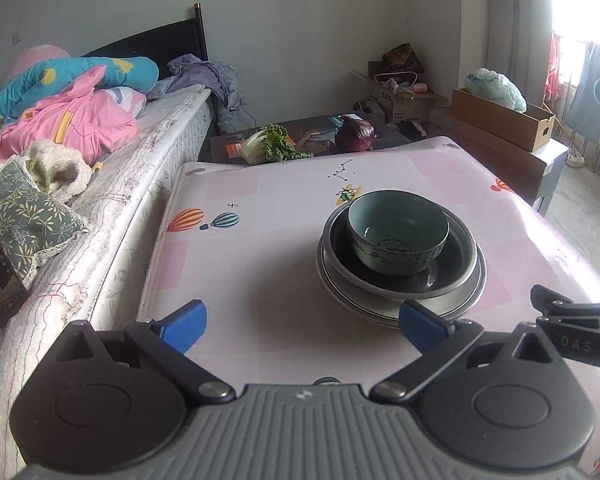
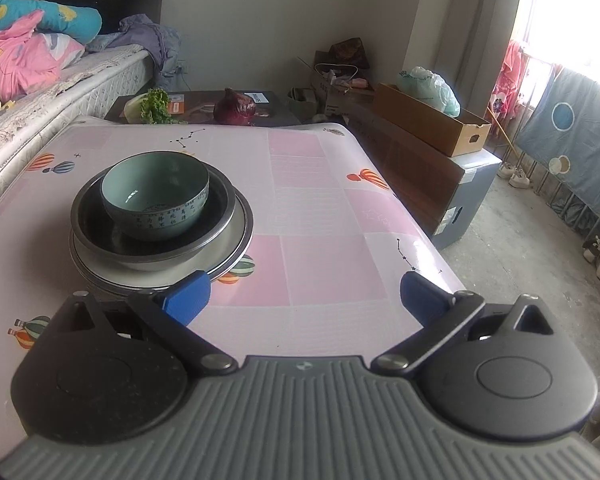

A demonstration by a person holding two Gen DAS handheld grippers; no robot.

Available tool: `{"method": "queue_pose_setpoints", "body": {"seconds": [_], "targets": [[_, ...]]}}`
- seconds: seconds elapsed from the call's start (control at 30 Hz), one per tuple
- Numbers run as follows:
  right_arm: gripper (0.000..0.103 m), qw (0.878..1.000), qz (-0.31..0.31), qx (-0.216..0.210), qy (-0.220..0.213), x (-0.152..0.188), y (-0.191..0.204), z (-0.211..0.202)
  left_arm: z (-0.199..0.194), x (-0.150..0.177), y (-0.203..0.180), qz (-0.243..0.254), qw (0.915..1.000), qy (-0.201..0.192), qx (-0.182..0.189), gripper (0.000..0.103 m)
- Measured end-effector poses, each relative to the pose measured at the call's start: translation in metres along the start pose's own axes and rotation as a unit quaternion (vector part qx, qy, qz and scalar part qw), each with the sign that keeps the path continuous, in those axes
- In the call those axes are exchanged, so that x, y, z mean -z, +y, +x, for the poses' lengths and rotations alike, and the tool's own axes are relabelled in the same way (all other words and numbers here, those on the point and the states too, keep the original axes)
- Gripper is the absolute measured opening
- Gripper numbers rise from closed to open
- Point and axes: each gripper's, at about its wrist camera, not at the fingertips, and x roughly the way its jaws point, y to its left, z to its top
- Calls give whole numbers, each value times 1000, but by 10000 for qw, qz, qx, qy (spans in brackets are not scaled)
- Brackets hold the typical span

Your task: Organize plates and bowls

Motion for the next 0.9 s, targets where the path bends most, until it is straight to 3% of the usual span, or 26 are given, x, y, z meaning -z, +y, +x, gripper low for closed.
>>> {"method": "queue_pose_setpoints", "body": {"seconds": [0.2,0.43,0.9], "targets": [[102,9982,421,-258,332,-7,-8,6,15,1,6,-400,9971,537,355,103],[102,9909,809,-577,912,-9,-10,22,21,5,1,-270,9966,748,219,103],[102,9917,554,-612,987,-11,-2,24,32,5,-1,-205,9956,915,-1,103]]}}
